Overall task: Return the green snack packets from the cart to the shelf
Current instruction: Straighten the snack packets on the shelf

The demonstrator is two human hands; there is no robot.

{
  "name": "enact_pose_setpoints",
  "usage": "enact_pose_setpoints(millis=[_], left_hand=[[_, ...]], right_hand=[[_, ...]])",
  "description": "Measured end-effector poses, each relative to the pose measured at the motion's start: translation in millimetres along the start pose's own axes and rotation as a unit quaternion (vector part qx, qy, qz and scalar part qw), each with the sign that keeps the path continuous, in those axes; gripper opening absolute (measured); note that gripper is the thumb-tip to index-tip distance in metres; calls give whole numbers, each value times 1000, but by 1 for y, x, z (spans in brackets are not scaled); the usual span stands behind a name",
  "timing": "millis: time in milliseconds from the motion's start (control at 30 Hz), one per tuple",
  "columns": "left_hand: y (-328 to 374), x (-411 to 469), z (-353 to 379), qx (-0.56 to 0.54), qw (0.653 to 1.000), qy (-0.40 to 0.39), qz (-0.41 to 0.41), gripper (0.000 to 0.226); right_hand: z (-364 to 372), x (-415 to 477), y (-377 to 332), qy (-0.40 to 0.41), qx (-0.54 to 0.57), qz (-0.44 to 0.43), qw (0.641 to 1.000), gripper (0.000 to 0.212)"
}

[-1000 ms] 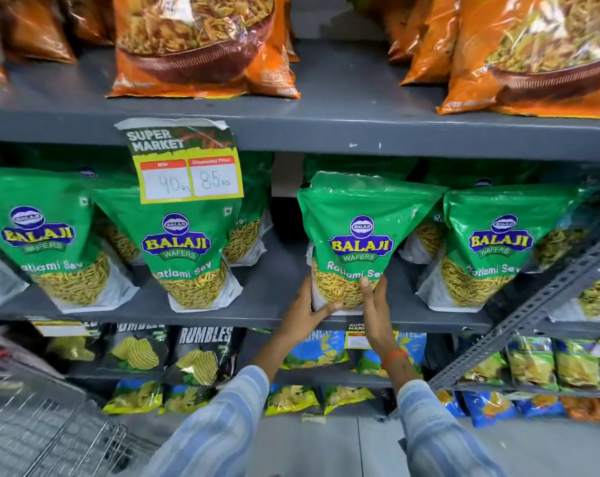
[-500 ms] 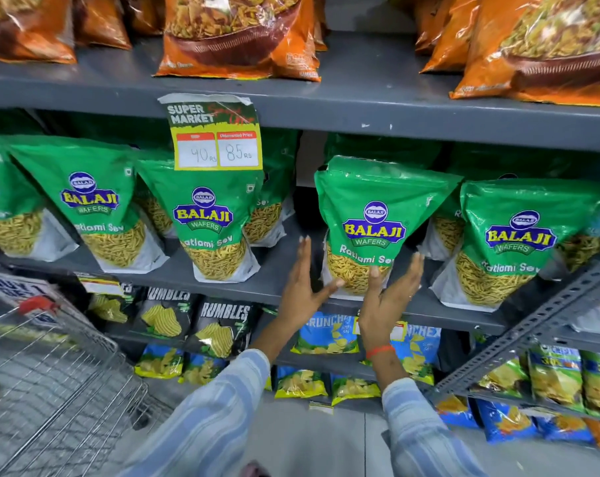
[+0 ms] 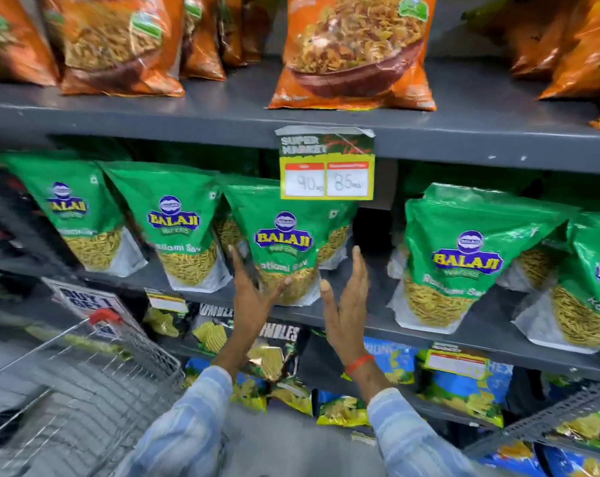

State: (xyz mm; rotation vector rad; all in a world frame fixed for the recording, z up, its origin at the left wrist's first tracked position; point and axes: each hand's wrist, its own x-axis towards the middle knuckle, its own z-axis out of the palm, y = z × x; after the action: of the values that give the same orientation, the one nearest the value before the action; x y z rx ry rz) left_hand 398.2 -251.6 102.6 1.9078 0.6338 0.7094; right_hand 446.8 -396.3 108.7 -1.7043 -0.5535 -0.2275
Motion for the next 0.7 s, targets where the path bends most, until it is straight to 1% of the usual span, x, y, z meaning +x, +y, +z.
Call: enact_pose_setpoints(millis=[67, 133, 167, 233, 300, 433, 533, 600, 700], left_hand=[[-18, 16, -10, 9, 994, -95, -51, 112], [-36, 29, -14, 0, 982, -181, -63, 101], [-44, 34, -15, -5, 975, -212, -66, 92], [-54, 41, -17, -11, 964, -254, -81, 80], [-59, 47, -19, -26, 958, -275, -79, 79], [-61, 47, -21, -32, 954, -293, -54, 77], [-63, 42, -16, -48, 952, -301, -30, 77], [-64, 42, -10, -51, 951, -305, -28, 76], [-63, 42, 1, -43, 946, -319, -30, 75]], right_hand=[[24, 6, 6, -35, 35, 75, 996, 95], [41, 10, 13, -62, 69, 128, 987, 102], [48, 12, 17, -72, 77, 147, 984, 101], [56, 11, 25, -81, 70, 169, 980, 91], [61, 8, 29, -66, 65, 183, 979, 79], [60, 0, 34, -34, 54, 188, 980, 68], [51, -5, 36, -27, 35, 195, 980, 50], [44, -5, 38, -23, 30, 195, 980, 40], [37, -2, 38, -24, 33, 214, 976, 39]])
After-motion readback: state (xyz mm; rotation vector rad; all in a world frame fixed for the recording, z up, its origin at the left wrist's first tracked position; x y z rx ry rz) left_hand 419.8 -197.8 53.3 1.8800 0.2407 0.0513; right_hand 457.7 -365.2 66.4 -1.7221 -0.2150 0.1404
